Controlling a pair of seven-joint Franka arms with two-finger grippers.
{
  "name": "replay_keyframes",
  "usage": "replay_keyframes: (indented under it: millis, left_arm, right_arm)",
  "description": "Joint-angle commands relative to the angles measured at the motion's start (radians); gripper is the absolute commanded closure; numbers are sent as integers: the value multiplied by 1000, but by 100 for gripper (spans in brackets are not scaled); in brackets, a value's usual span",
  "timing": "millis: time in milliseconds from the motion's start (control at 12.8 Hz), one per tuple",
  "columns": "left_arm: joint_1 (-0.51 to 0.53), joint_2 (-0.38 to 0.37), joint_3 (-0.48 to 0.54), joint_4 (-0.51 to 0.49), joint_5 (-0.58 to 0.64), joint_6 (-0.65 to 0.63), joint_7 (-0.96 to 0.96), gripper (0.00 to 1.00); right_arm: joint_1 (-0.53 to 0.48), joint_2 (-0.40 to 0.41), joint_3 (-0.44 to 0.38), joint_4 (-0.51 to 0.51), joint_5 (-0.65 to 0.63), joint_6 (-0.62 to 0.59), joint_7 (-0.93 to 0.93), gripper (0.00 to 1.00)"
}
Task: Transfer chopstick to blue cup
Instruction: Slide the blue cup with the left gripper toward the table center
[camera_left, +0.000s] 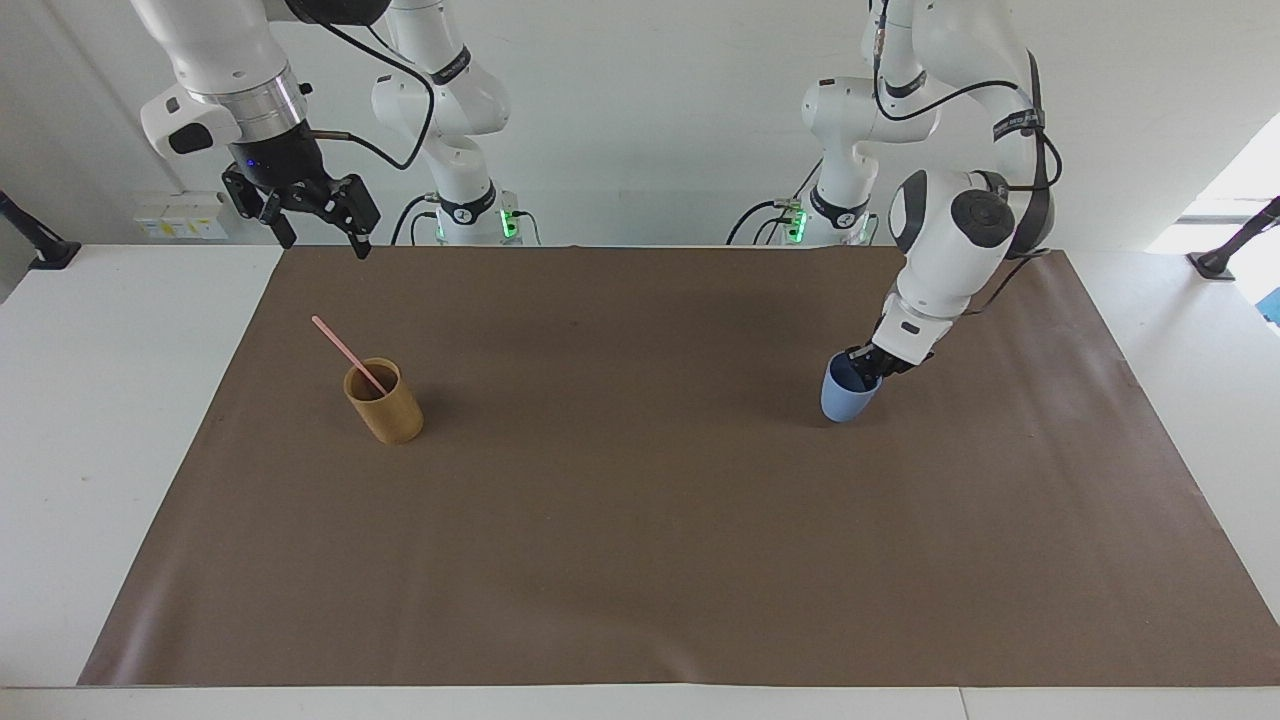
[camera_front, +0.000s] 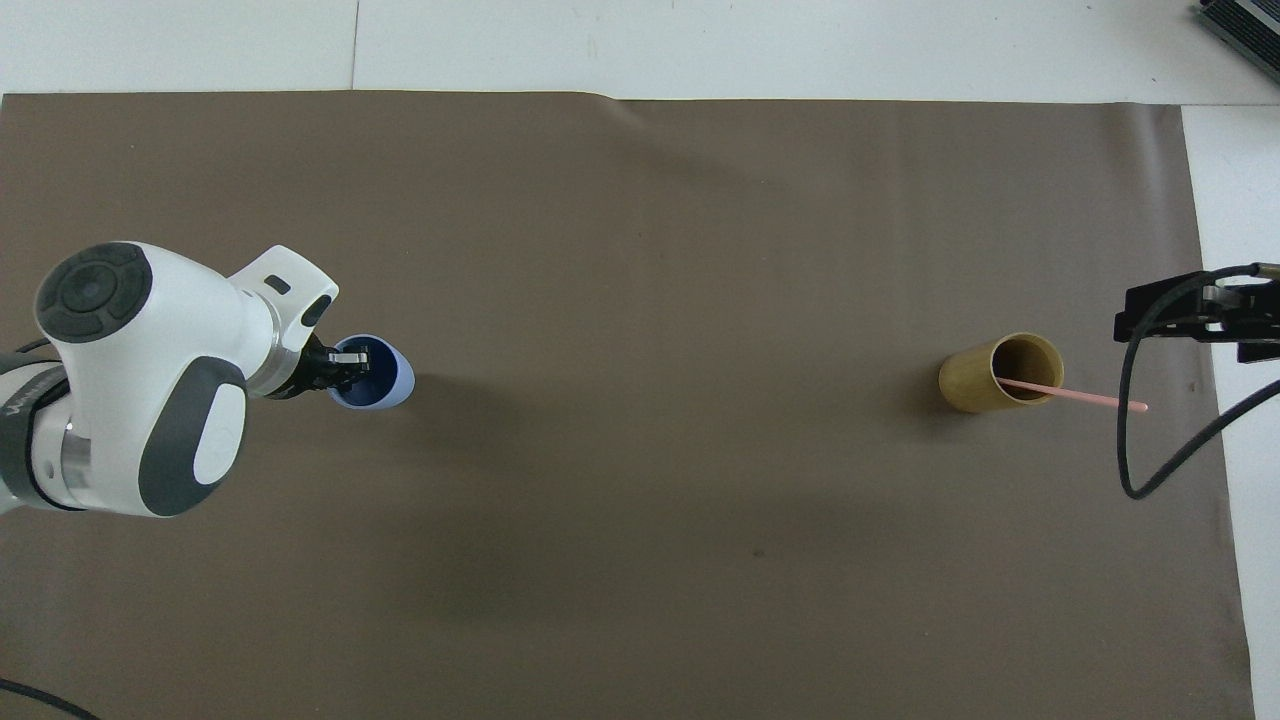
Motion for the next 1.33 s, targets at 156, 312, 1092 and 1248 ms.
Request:
replay_keyframes:
  millis: [156,312,1092,1248]
  left_arm:
    - [-122,7,4,247,-8,-239,-185,100]
    - [-234,4,1,233,-15,-201,-342,100]
    - [-475,197,1,219,-97,57,-432,100]
    - [-489,198,2,205,-92,66,-435,100]
  right_arm:
    - [-13,-15,1,-18,21,2,-14,0]
    - [-13,-16,1,-20,21,2,-16,0]
    - [-25,-16,1,-20,21,2,-27,0]
    - [-25,-16,1,-20,21,2,-28,0]
